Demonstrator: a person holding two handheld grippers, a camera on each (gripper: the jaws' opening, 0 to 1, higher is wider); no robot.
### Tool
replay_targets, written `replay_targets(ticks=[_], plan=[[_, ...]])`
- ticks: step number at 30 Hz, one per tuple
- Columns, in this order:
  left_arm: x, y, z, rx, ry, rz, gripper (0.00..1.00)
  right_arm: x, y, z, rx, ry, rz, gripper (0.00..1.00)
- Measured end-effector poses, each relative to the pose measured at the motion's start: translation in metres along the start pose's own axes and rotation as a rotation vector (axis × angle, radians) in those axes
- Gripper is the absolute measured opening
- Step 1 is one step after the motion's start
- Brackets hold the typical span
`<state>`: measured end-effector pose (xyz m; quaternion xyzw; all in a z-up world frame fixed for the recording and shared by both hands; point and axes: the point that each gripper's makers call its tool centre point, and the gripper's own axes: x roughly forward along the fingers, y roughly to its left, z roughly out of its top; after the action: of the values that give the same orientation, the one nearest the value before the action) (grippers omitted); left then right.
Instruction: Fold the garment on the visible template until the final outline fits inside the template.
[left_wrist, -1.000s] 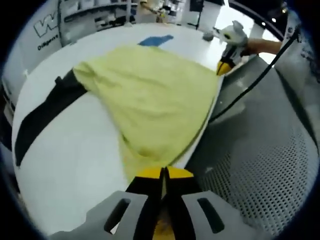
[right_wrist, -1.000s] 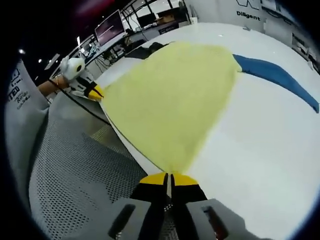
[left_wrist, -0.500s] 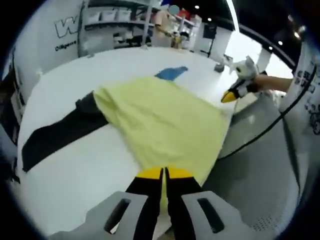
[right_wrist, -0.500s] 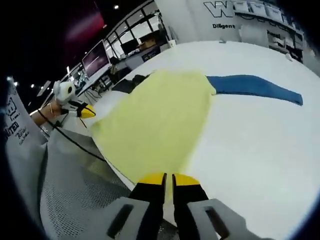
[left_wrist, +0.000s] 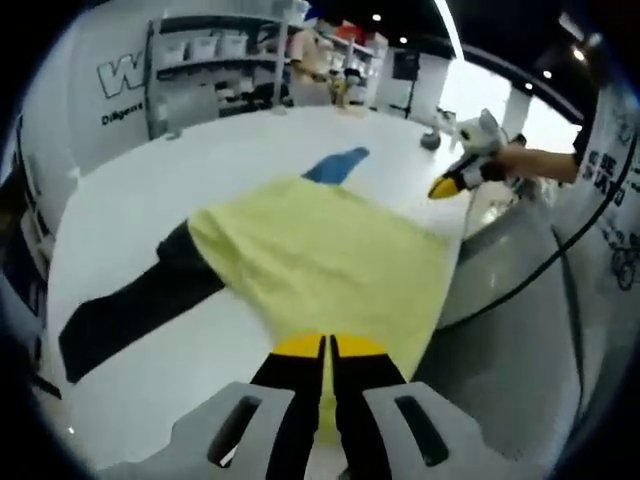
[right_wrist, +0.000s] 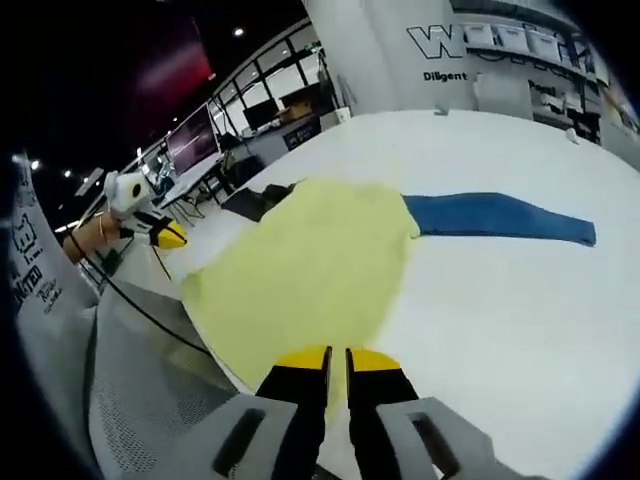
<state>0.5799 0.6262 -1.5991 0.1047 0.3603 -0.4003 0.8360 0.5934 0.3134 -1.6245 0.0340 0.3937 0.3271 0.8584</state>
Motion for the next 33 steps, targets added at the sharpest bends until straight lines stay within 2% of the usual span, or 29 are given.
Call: replay_targets(ticks=[1, 3, 7, 8, 12, 16, 19, 21, 25, 27, 28, 31, 33], plan=[[0.000, 0.000, -0.002, -0.001, 0.003, 0.002, 0.00, 0.000, 0.000, 0.000, 0.001, 0.001, 0.000, 0.00], [-0.003, 0.000, -0.015, -0.027, 0.042, 0.015, 0.00, 0.001, 0.000, -0.001, 0.007, -0.004, 0.003, 0.00], [-0.007, -0.002, -0.025, -0.060, 0.036, 0.029, 0.00, 0.001, 0.001, -0.001, 0.024, -0.020, 0.006, 0.00], [-0.008, 0.000, -0.023, -0.081, 0.014, 0.044, 0.00, 0.001, 0.003, 0.000, 0.023, -0.022, 0.012, 0.01], [-0.010, 0.007, -0.014, -0.085, -0.028, 0.066, 0.03, 0.003, 0.004, 0.005, 0.016, -0.023, 0.025, 0.02], [-0.008, 0.022, 0.000, -0.070, -0.065, 0.103, 0.15, 0.002, -0.001, 0.019, -0.002, -0.041, 0.016, 0.05], [-0.005, 0.031, 0.007, -0.070, -0.053, 0.113, 0.20, 0.005, -0.005, 0.028, -0.014, -0.049, 0.017, 0.07], [-0.003, 0.036, 0.011, -0.037, -0.043, 0.129, 0.24, 0.006, -0.006, 0.036, -0.040, -0.051, 0.021, 0.10], [0.003, 0.052, 0.020, -0.022, -0.045, 0.144, 0.40, 0.012, -0.008, 0.045, -0.061, -0.044, 0.023, 0.18], [0.005, 0.055, 0.023, -0.010, -0.039, 0.143, 0.42, 0.014, -0.009, 0.049, -0.083, -0.036, 0.023, 0.16], [0.007, 0.062, 0.027, 0.035, -0.031, 0.153, 0.43, 0.016, -0.011, 0.052, -0.104, -0.029, 0.030, 0.16], [0.013, 0.068, 0.037, 0.058, -0.027, 0.160, 0.47, 0.019, -0.015, 0.061, -0.146, -0.008, 0.034, 0.16], [0.016, 0.079, 0.046, 0.067, -0.036, 0.164, 0.47, 0.020, -0.022, 0.066, -0.180, 0.017, 0.024, 0.16]])
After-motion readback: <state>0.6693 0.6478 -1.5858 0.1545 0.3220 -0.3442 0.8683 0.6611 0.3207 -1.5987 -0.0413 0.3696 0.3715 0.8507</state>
